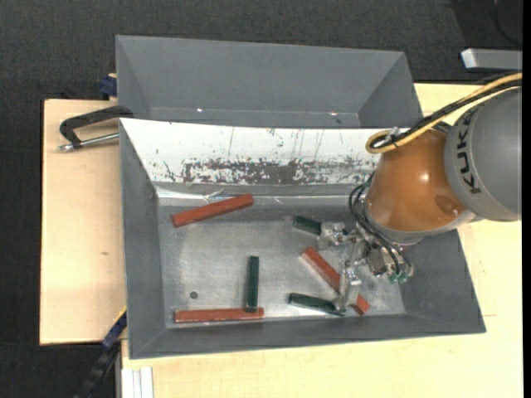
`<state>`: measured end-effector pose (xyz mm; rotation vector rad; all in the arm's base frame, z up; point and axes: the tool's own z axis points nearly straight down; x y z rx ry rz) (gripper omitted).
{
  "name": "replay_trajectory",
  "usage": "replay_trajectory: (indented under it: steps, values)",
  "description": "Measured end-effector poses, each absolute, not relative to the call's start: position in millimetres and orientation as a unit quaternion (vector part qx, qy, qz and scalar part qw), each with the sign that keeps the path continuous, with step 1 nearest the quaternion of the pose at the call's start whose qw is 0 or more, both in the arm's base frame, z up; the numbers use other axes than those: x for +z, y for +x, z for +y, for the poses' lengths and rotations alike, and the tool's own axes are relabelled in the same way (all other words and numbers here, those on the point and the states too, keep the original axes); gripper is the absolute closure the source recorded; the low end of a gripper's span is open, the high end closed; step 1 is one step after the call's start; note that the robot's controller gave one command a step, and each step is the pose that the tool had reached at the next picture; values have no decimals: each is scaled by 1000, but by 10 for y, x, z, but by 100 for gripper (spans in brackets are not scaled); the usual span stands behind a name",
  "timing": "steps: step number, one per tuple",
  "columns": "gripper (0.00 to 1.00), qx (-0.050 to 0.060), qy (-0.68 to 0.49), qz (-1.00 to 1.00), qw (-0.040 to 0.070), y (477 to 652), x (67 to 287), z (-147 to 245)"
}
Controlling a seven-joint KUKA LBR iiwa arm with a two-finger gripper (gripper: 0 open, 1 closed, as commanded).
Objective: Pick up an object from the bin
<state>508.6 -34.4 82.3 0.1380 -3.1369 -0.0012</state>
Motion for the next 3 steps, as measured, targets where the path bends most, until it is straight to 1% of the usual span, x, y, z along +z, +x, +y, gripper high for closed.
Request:
replay_trajectory:
  steps: [1, 2, 3]
  values:
    - [100, -1, -36, -999, -1, 5167, 711, -391]
    - [100, -1, -36, -999, -1, 5167, 711, -391]
    - [100, -1, -78, -997, -3, 5274, 2168, -205]
